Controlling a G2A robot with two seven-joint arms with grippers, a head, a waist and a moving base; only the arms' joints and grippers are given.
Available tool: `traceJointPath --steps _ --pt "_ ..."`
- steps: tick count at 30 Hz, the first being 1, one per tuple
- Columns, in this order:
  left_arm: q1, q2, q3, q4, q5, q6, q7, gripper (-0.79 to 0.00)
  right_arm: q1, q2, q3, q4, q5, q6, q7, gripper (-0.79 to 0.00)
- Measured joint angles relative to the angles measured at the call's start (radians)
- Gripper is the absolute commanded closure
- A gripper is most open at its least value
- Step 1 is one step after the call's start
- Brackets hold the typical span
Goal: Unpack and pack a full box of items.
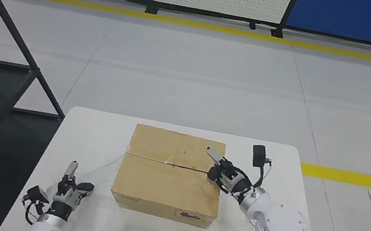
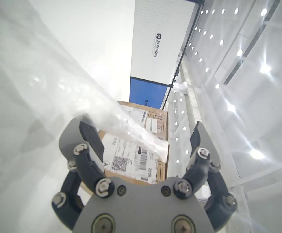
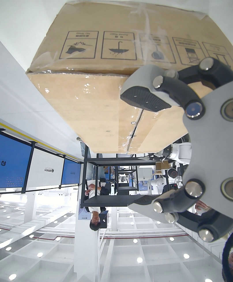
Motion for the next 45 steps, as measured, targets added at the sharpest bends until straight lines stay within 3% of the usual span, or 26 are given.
traceJointPath --steps 10,19,31,45 --pt "-0.020 -0.029 -0.013 0.024 -0.001 -0.105 0.104 -0.785 0.000 0.000 0.000 0.000 0.000 0.000 0.000 -0.785" --pt "0.016 -0.039 -0.074 -0.090 0.058 -0.141 0.139 -0.785 0.000 0.000 0.000 0.000 0.000 0.000 0.000 -0.785" --pt "-0.015 -0.049 -0.152 -0.245 0.156 -0.053 0.162 -0.785 0.000 0.000 0.000 0.000 0.000 0.000 0.000 -0.785" --pt "-0.136 -0.075 -0.098 -0.284 0.254 0.065 0.154 -0.785 0.000 0.000 0.000 0.000 0.000 0.000 0.000 -0.785"
